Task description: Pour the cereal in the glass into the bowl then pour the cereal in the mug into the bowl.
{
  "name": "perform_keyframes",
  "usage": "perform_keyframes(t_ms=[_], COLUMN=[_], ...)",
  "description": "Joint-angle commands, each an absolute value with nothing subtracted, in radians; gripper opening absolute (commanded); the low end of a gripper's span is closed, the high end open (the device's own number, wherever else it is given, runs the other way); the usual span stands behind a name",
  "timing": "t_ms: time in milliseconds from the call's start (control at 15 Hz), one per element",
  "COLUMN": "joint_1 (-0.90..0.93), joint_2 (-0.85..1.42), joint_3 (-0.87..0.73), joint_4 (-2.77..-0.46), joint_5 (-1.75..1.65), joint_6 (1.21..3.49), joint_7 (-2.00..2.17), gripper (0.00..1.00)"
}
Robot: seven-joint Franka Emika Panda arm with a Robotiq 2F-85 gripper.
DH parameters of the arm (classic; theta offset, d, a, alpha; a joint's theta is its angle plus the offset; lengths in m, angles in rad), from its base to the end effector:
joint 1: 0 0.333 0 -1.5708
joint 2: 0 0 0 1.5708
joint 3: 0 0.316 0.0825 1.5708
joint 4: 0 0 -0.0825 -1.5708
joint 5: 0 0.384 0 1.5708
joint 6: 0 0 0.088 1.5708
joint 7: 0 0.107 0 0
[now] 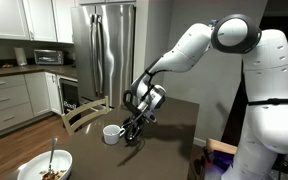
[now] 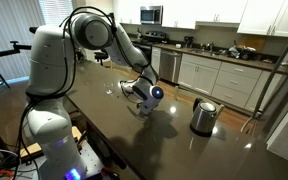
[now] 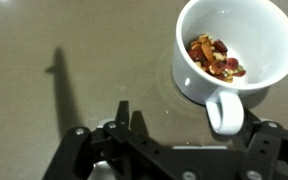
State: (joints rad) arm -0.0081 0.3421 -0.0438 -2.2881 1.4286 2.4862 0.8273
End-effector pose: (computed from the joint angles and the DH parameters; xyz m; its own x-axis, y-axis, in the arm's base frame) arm 0.5110 -0.0319 0.1883 -0.3984 -0.6265 -0.6699 -0.8511 0.5247 0.0155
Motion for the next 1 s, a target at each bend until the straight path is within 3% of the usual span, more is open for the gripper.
perform_keyframes(t_ms=[0, 933], joint_1=[-0.004, -0.039], joint_2=[0.342, 0.406], joint_3=[-0.049, -0.047], joint_4=[-2.288, -2.206], joint_5=[1.427, 1.567], joint_6=[2.484, 2.434], joint_7=[0.829, 0.756], gripper=[1.0, 1.0])
